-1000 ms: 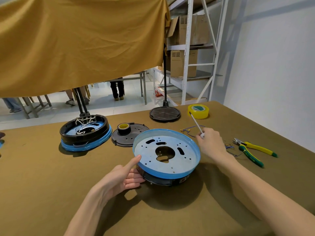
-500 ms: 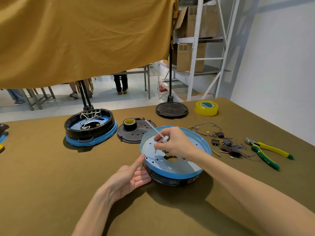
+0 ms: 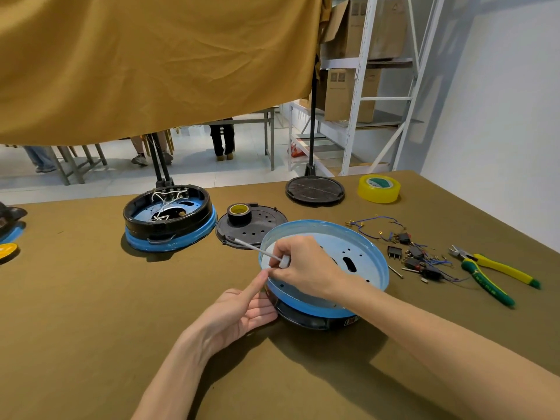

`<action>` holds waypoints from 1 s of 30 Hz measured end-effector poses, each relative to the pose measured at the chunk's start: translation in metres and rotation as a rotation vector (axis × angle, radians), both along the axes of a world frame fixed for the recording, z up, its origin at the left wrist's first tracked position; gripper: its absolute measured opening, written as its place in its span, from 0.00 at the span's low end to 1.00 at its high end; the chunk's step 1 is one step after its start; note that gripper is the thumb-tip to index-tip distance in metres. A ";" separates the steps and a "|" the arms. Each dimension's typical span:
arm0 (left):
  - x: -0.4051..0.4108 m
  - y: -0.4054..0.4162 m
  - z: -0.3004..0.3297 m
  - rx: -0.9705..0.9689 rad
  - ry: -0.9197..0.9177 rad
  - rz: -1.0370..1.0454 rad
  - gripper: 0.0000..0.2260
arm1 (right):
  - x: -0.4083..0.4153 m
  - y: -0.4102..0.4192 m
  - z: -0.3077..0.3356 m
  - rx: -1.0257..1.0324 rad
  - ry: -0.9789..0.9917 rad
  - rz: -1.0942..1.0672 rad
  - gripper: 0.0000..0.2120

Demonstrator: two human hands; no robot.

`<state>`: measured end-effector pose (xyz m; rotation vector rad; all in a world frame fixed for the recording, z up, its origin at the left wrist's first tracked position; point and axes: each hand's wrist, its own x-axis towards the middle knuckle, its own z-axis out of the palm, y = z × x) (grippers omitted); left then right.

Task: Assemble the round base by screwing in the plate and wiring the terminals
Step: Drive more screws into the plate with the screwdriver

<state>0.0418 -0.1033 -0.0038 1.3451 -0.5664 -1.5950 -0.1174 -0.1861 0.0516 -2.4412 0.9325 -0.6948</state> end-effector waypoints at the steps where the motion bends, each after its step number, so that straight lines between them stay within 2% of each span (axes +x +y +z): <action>1: 0.000 0.000 0.001 -0.001 0.001 0.000 0.36 | 0.000 0.001 -0.001 -0.006 0.006 0.019 0.03; 9: -0.001 -0.004 0.008 0.037 -0.048 -0.063 0.39 | -0.023 -0.007 0.011 0.328 0.147 0.034 0.09; 13: 0.002 -0.012 0.014 0.065 -0.092 -0.097 0.40 | -0.038 -0.013 0.019 0.465 0.070 -0.117 0.16; 17: 0.000 -0.013 0.010 0.050 -0.135 -0.102 0.36 | -0.051 -0.005 0.028 0.515 0.004 -0.119 0.16; 20: -0.001 -0.011 0.007 0.040 -0.164 -0.137 0.36 | -0.063 0.003 0.035 0.494 0.039 -0.175 0.11; 24: 0.003 -0.007 0.006 0.020 -0.159 -0.178 0.38 | -0.074 0.015 0.050 0.483 -0.112 -0.180 0.13; 26: 0.005 -0.004 0.005 0.012 -0.148 -0.190 0.40 | -0.078 0.022 0.056 0.382 -0.158 -0.192 0.14; 30: 0.008 -0.002 0.005 0.010 -0.122 -0.186 0.44 | -0.075 0.031 0.061 0.218 -0.464 -0.232 0.15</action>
